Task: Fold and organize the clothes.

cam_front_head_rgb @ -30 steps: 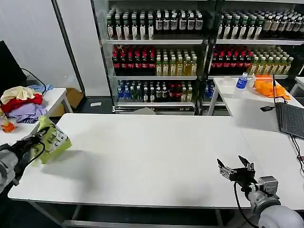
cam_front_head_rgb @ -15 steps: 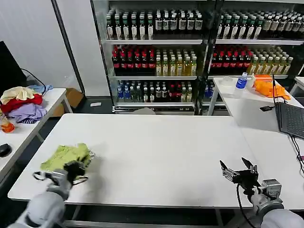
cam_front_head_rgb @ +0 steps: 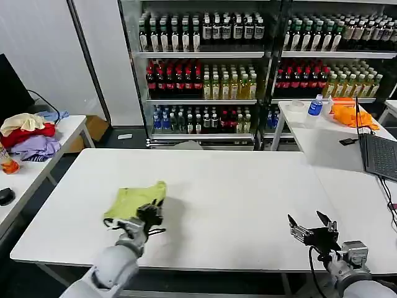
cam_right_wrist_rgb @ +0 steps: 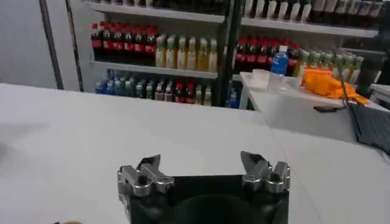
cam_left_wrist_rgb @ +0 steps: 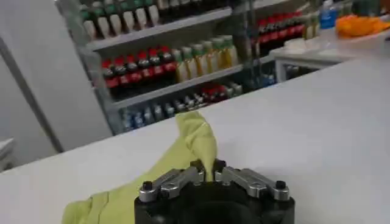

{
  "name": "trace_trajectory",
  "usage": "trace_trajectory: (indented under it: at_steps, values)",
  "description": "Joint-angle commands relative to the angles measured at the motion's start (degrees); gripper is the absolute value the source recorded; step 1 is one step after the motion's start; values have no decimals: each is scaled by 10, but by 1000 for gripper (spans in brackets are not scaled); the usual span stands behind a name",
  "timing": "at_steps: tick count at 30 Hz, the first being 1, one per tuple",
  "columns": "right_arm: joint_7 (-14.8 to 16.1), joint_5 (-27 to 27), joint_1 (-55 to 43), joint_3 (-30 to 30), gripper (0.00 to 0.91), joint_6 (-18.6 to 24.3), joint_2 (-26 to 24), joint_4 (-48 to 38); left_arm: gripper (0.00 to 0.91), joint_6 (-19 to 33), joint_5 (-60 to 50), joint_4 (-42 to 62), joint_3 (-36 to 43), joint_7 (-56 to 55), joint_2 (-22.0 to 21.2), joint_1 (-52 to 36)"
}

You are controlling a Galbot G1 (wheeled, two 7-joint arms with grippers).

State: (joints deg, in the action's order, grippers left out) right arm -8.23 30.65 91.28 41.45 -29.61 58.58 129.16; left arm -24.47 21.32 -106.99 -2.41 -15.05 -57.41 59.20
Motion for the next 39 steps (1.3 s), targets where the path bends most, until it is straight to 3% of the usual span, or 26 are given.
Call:
trace_trajectory:
  at_steps: [1, 2, 3, 4, 10, 16, 21, 24, 30, 35, 39]
  values:
    - [0, -3, 7, 3, 907, 0, 2, 6, 71, -11, -7, 94, 156, -14, -118, -121]
    - [0, -3, 6, 3, 907, 0, 2, 6, 121, -12, -5, 95, 163, -14, -128, -122]
    - [0, -3, 6, 3, 907, 0, 2, 6, 544, -13, -4, 96, 169, -14, -135, -123]
    - [0, -3, 6, 4, 907, -1, 1, 7, 907, -7, 2, 98, 176, -14, -151, -125]
    - [1, 2, -2, -2, 907, 0, -7, 3, 907, 63, 85, 147, 184, -51, -197, -150]
    - [1, 1, -34, -39, 907, 1, -4, -15, 907, 109, 198, 126, 145, -51, -207, -138]
    - [5, 9, -73, -66, 907, 9, -43, -38, 907, 105, 245, 62, 72, -58, -174, -91]
    - [0, 36, -140, -99, 907, 2, -50, -64, 907, 105, 253, 24, -2, -62, -128, -56]
    - [-28, 109, -279, -260, 907, -32, 8, -118, 907, 108, 218, -24, -101, -63, -42, 44]
    - [-43, 129, -409, -341, 907, -32, 67, -225, 907, 108, 202, -52, -169, -65, -33, 108]
    - [-52, 155, -457, -373, 907, -34, 111, -290, 907, 109, 197, -64, -197, -64, -37, 142]
